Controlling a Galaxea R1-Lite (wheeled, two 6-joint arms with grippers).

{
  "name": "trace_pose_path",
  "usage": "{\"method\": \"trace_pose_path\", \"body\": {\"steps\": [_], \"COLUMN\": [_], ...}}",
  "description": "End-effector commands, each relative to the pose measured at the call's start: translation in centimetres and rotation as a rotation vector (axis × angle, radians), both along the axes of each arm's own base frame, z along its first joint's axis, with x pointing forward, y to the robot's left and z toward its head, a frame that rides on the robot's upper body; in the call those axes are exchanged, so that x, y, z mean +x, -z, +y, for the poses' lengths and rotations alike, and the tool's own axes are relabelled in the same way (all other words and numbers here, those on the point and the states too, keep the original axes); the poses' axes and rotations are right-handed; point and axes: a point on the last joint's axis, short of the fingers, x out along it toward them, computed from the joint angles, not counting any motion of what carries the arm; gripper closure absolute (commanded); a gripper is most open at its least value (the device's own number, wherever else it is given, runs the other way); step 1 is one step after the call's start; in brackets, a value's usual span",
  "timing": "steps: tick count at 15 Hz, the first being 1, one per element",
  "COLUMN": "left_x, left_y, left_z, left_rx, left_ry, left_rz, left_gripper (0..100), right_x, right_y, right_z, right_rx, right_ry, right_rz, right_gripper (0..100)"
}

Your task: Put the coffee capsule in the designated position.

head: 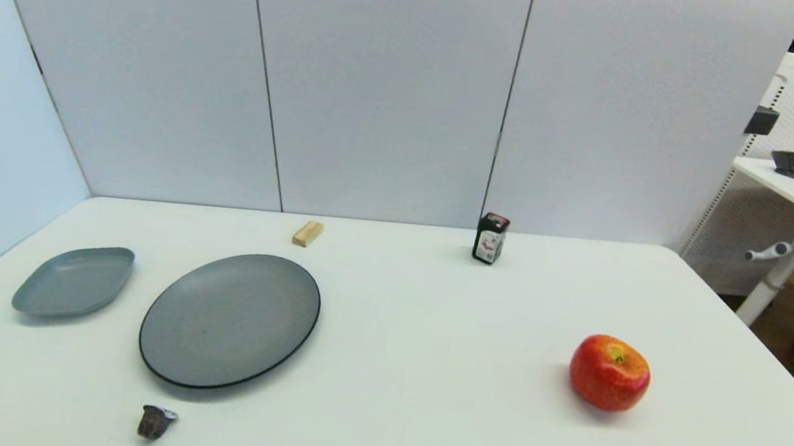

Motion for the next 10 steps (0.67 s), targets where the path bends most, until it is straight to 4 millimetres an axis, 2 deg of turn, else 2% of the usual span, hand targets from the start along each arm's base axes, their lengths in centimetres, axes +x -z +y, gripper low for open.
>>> {"method": "trace_pose_path", "body": {"steps": [1, 10], "left_x": [0.02, 0.02], "left_y": [0.08, 0.08], "left_z": [0.00, 0.00], "left_rx": [0.000, 0.000], "left_ry": [0.000, 0.000], "left_rz": [0.003, 0.003], "left_gripper": [0, 0], "right_x": [0.01, -0.01], "right_y": [0.01, -0.02], "right_z": [0.00, 0.00], "right_rx": [-0.001, -0.003], "right_ry": [-0.001, 0.000], "right_rz": [0.002, -0.004], "right_gripper": [0, 0]}}
